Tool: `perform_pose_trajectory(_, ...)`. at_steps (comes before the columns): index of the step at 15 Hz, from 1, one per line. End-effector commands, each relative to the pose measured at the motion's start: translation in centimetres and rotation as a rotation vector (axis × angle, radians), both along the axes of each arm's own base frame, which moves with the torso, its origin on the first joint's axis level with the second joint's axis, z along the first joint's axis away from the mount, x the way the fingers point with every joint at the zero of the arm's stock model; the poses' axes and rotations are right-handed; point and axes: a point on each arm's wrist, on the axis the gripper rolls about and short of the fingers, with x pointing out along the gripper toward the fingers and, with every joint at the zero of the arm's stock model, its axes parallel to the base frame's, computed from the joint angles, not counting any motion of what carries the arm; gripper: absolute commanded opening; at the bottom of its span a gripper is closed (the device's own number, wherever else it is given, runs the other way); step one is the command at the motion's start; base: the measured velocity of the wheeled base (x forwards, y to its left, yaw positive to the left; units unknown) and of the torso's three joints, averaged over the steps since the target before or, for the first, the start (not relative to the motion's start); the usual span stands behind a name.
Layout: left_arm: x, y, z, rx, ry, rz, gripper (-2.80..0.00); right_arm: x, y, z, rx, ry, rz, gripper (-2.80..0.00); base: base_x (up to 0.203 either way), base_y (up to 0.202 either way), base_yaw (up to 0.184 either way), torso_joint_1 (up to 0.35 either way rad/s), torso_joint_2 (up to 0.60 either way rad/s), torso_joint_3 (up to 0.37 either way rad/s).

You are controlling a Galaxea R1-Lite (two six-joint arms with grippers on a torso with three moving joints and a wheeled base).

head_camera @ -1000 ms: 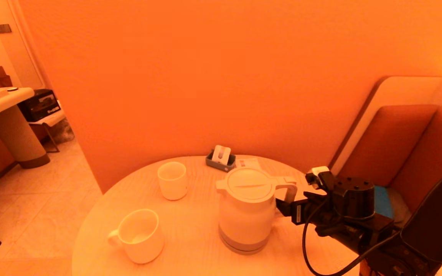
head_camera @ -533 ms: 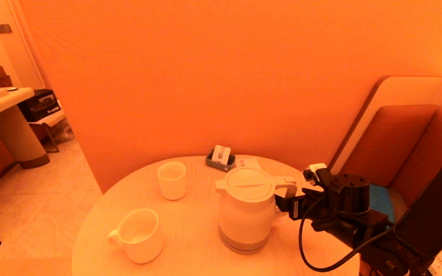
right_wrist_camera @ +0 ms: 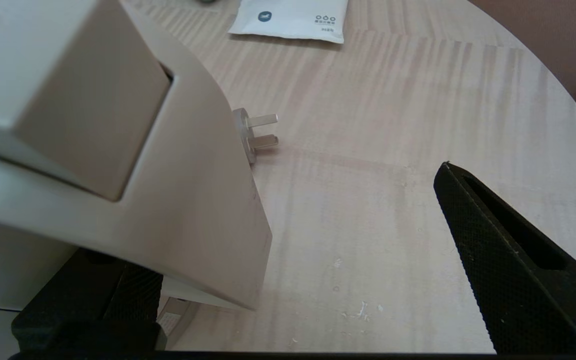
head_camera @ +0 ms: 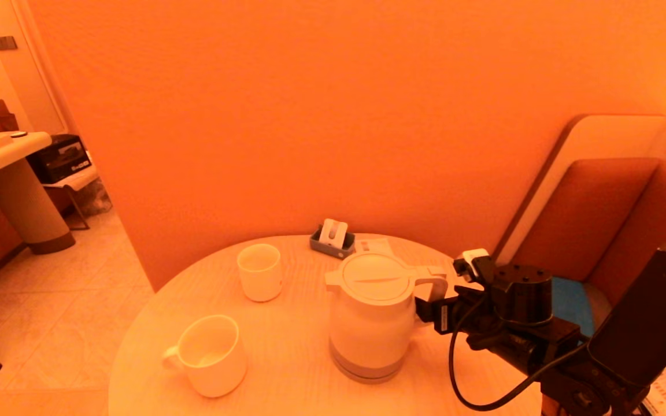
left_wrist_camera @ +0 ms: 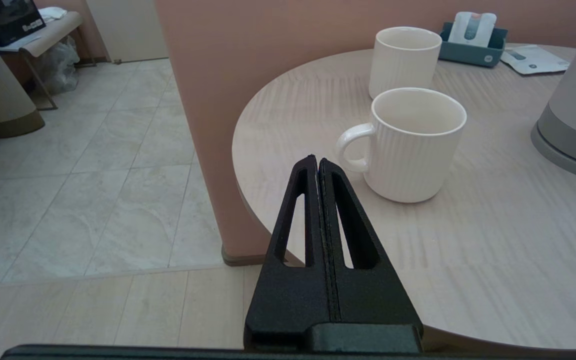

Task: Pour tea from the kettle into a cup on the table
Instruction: Pick up the kettle

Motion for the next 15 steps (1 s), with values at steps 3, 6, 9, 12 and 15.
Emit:
perform_pose_trajectory(3,0.00,0.00,0.00,0.000,0.000,-0.001,-2.80,0.04,-0.02,0.12,0.002,-0.009,-0.003,0.00,0.000,0.000,0.000,0.000,0.00,0.000)
perform_pose_trajectory(6,0.00,0.00,0.00,0.000,0.000,0.001,-2.80,0.02,-0.04,0.26,0.002,-0.014,-0.008,0.00,0.000,0.000,0.000,0.000,0.00,0.000)
perform_pose_trajectory(9,0.00,0.00,0.00,0.000,0.000,0.001,-2.80,-0.01,-0.05,0.20,-0.002,-0.013,-0.016,0.00,0.000,0.000,0.000,0.000,0.00,0.000)
perform_pose_trajectory(12,0.00,0.00,0.00,0.000,0.000,0.000,-2.80,0.05,-0.10,0.21,-0.011,-0.017,-0.035,0.00,0.000,0.000,0.000,0.000,0.00,0.000)
perform_pose_trajectory(15,0.00,0.00,0.00,0.000,0.000,0.001,-2.80,0.03,-0.06,0.21,-0.011,-0.017,-0.033,0.00,0.000,0.000,0.000,0.000,0.00,0.000)
